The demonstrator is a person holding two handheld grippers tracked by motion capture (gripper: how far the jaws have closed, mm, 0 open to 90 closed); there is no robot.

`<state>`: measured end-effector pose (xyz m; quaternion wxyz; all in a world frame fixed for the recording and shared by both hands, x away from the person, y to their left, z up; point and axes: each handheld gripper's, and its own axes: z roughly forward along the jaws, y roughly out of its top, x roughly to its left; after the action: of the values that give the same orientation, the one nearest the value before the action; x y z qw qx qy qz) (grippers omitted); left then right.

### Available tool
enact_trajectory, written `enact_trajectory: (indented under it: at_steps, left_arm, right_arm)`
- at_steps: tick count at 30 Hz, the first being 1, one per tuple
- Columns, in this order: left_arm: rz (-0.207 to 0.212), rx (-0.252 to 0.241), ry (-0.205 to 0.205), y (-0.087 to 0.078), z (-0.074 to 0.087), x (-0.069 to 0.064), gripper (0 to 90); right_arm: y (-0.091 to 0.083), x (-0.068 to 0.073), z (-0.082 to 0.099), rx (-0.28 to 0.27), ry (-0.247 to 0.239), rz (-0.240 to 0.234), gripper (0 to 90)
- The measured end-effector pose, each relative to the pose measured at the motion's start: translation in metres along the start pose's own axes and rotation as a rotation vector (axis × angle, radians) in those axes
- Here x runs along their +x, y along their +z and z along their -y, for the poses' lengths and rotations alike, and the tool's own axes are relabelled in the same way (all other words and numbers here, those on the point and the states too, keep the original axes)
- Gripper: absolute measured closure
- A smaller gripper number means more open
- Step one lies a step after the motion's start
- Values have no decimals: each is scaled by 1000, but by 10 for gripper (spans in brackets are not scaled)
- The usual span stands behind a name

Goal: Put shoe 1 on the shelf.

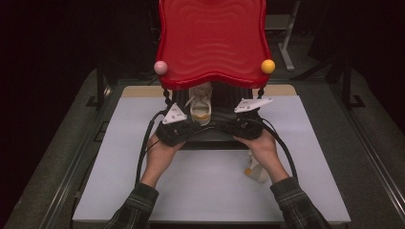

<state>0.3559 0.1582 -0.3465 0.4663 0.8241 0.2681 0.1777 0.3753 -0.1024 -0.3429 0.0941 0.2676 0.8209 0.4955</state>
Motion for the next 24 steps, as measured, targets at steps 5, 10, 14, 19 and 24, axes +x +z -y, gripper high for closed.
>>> enact_trajectory:
  at_steps: [5, 10, 14, 19, 24]
  left_arm:
    - [45, 34, 8, -12, 5, -3, 808]
    - [83, 50, 14, -25, 12, -7, 748]
    - [110, 90, 21, -36, 24, -12, 677]
    - [114, 130, 14, -49, 46, -17, 582]
    - [107, 157, -19, -61, 69, -12, 510]
  right_arm:
    - [-17, -1, 6, 2, 6, -1, 895]
    - [-32, -3, 17, 19, 20, 4, 895]
    - [-40, -6, 29, 25, 25, 9, 895]
    - [-56, -12, 44, 32, 48, 33, 895]
    - [-69, -20, 58, 40, 78, 58, 894]
